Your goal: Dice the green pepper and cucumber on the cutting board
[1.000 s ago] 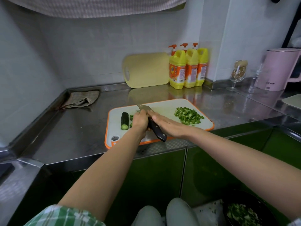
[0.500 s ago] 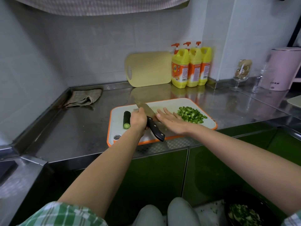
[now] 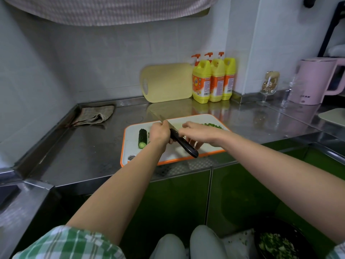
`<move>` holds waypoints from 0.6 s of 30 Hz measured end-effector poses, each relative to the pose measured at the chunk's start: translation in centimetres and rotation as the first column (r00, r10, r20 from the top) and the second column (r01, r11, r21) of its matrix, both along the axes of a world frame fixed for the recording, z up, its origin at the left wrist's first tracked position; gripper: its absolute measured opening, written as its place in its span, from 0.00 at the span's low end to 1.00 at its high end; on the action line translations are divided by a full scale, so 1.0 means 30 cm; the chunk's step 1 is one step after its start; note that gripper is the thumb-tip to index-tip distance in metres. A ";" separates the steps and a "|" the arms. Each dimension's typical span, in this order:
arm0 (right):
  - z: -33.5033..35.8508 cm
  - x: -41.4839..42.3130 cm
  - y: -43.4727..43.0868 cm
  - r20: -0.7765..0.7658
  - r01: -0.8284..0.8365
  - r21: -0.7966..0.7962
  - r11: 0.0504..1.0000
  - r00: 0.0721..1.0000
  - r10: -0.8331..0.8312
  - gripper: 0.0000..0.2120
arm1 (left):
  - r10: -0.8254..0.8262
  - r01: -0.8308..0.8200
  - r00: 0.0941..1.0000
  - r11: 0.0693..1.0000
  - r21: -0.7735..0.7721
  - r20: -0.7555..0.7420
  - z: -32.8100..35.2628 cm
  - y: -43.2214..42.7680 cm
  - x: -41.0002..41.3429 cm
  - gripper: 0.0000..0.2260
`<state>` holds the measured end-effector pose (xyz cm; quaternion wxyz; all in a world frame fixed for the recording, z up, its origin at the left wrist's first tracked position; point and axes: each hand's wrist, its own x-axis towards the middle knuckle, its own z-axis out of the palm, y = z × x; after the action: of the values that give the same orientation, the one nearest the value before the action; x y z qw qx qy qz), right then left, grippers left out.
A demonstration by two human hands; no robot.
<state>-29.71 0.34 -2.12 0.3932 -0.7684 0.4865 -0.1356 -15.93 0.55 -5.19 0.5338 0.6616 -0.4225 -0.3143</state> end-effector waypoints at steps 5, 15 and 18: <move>0.001 0.014 0.047 0.109 0.061 0.007 0.998 0.992 -0.061 0.04 | -0.115 0.115 0.993 0.993 -0.038 0.007 0.033 0.022 -0.034 0.16; -0.038 -0.034 0.083 0.348 0.277 0.366 0.888 0.844 -0.407 0.11 | 0.101 -0.108 0.816 0.994 -0.022 0.569 -0.083 0.090 0.101 0.12; -0.070 -0.032 0.085 0.300 0.270 0.331 0.904 0.878 -0.372 0.12 | 0.100 -0.115 0.778 0.993 -0.017 0.620 -0.105 0.100 0.106 0.12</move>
<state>-30.66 2.88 -4.22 0.5509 -0.5751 0.5429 -0.2665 -12.75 3.55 -8.33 0.3754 0.7568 -0.5323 -0.0537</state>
